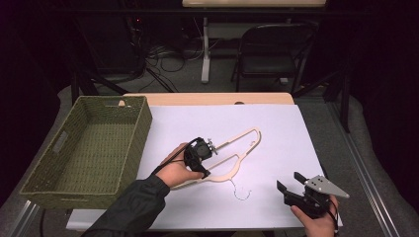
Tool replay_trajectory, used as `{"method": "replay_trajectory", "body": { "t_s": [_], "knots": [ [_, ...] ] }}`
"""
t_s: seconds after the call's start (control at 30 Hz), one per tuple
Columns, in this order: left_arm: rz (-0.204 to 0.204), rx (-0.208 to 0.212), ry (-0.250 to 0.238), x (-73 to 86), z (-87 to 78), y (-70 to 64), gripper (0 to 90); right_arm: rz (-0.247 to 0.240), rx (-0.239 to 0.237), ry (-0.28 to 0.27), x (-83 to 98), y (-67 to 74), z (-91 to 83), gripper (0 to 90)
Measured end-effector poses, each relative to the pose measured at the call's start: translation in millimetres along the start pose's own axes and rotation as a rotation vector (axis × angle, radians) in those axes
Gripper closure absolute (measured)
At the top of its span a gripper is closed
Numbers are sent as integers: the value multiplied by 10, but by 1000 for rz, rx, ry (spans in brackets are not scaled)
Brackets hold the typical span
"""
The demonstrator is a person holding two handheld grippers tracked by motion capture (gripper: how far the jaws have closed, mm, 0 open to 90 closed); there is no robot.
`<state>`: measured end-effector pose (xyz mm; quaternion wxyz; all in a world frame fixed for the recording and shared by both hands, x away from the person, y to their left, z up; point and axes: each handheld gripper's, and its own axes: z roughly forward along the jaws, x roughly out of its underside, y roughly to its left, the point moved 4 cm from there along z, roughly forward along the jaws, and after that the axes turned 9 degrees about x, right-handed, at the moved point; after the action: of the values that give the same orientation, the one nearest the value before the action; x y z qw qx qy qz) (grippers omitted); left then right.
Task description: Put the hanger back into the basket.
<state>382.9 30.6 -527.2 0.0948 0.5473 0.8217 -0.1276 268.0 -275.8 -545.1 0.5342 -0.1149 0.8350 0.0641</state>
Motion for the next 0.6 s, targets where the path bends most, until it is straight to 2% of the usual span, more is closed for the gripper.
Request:
{"method": "replay_trajectory", "body": {
  "t_s": [0.17,0.6],
  "knots": [
    [7,9,8,-1,27,2,481,2,0,0,-1,-1,2,291],
    [78,27,57,-63,124,-78,536,4,-4,-1,-2,1,10,291]
  ]
}}
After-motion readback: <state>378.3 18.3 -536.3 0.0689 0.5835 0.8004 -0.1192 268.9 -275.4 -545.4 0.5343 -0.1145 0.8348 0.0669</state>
